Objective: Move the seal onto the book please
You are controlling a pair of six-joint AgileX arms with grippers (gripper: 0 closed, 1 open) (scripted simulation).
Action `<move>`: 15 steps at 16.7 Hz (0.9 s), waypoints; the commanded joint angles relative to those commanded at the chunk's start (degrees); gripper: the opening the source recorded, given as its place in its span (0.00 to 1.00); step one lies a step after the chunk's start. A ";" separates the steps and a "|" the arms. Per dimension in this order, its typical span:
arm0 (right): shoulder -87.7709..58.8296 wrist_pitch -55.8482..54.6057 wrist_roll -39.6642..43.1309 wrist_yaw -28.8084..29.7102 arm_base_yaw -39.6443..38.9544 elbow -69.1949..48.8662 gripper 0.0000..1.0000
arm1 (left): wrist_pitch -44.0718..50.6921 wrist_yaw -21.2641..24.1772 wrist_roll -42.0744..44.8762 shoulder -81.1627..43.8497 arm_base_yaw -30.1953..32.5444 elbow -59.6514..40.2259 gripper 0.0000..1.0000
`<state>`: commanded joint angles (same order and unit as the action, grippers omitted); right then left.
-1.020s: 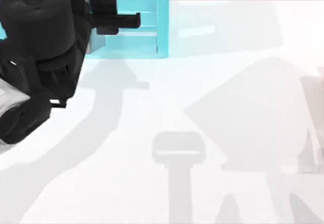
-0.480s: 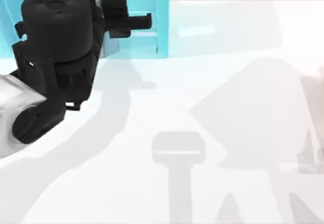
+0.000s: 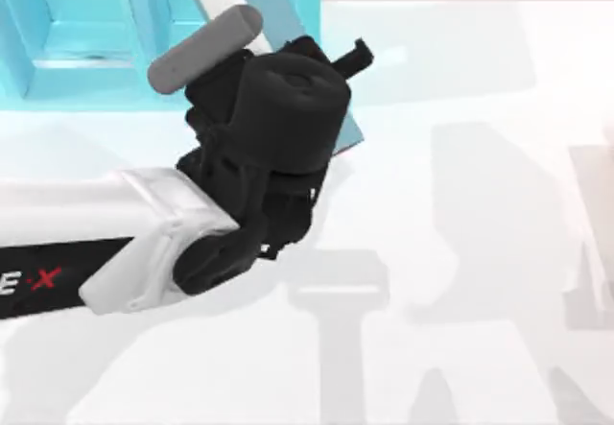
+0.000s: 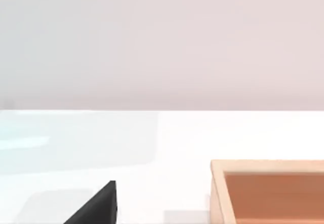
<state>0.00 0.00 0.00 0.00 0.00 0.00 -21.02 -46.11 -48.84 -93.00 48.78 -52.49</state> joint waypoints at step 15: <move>0.00 0.00 0.00 0.00 0.00 0.00 1.00 | 3.12 -18.28 -72.53 -18.28 14.64 -4.80 0.00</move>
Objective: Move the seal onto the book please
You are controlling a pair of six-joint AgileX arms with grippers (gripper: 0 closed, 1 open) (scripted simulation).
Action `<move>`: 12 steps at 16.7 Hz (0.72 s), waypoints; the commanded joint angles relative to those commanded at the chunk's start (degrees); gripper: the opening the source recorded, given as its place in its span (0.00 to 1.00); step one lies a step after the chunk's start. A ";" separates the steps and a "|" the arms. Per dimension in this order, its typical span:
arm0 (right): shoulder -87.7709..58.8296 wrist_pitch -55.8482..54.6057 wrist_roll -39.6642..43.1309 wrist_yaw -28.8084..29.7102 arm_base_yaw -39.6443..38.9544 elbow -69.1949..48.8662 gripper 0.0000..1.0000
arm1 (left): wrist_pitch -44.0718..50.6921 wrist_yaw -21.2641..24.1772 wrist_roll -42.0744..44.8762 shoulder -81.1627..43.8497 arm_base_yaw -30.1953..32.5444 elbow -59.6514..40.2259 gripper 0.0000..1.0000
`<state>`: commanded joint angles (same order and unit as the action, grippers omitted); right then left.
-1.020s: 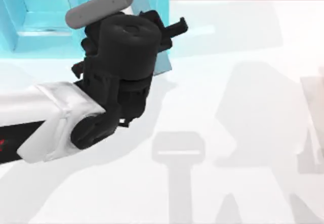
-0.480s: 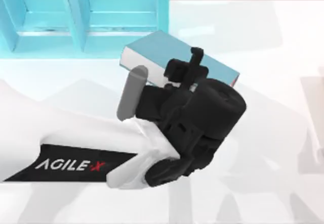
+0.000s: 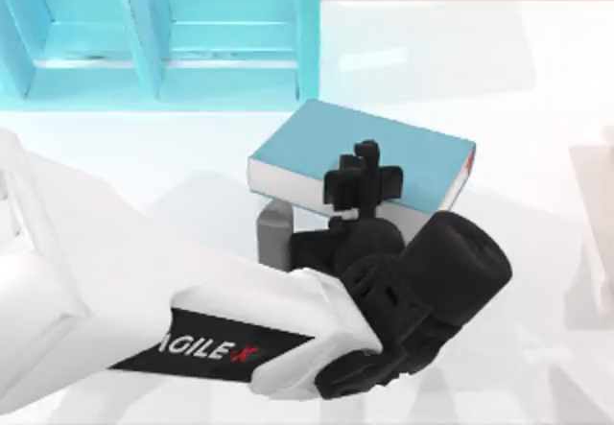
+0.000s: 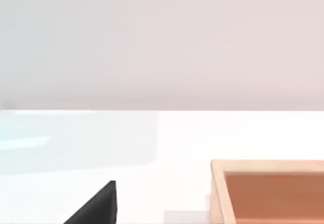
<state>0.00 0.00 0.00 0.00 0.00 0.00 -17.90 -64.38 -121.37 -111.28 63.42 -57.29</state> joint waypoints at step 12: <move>0.00 0.00 0.00 0.00 0.00 0.00 1.00 | 1.21 -0.48 -1.29 0.11 0.54 0.43 0.00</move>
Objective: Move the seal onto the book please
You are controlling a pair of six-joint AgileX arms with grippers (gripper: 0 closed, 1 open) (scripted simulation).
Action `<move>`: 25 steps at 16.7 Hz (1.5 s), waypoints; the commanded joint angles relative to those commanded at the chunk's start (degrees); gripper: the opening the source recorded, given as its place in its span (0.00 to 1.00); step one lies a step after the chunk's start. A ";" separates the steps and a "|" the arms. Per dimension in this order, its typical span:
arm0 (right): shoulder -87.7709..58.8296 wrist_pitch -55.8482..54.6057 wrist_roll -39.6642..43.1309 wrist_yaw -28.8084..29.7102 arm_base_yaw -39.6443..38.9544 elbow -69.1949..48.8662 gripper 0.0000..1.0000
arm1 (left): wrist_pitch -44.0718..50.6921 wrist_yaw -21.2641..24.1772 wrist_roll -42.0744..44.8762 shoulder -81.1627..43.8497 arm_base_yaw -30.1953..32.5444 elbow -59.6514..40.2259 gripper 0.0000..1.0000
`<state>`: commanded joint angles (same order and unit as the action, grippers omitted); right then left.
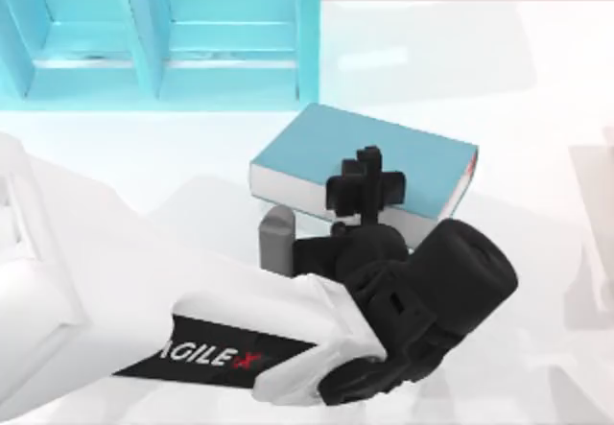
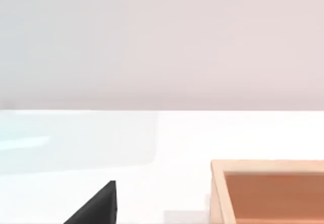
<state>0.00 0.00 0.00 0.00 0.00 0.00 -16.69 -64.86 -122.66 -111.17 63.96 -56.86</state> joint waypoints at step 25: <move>0.00 0.00 0.00 0.00 0.00 0.00 1.00 | -6.70 0.08 0.05 -4.82 -0.01 1.83 1.00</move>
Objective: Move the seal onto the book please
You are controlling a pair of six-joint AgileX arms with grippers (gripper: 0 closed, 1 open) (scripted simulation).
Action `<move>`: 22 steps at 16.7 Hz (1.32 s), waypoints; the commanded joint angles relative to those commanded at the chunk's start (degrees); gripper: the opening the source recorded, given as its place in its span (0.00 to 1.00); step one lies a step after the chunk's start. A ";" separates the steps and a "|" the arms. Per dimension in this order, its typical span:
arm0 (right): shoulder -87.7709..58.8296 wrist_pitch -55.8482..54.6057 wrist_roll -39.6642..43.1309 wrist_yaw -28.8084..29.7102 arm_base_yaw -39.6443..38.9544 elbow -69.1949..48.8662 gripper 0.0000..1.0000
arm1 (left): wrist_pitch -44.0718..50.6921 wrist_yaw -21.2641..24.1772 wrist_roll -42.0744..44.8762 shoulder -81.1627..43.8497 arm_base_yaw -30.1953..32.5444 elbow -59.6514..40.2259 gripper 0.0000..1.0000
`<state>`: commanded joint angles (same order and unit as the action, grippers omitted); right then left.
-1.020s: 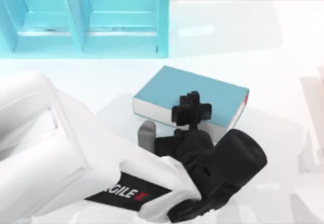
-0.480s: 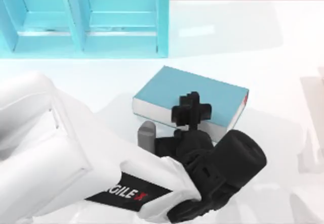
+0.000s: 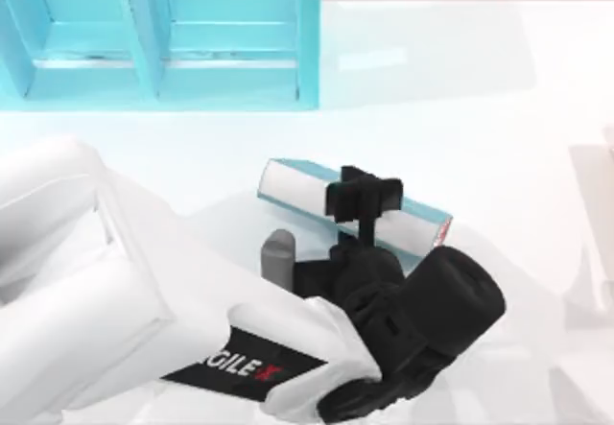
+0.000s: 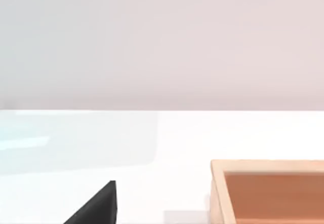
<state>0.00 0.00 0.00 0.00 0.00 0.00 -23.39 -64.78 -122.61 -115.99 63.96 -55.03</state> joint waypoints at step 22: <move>0.00 0.00 0.00 0.00 0.00 0.00 1.00 | 48.09 -5.66 -44.21 -1.56 15.35 -6.88 1.00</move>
<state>0.00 0.00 0.00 0.00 0.00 0.00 24.70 -70.45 -166.82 -117.54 79.30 -61.91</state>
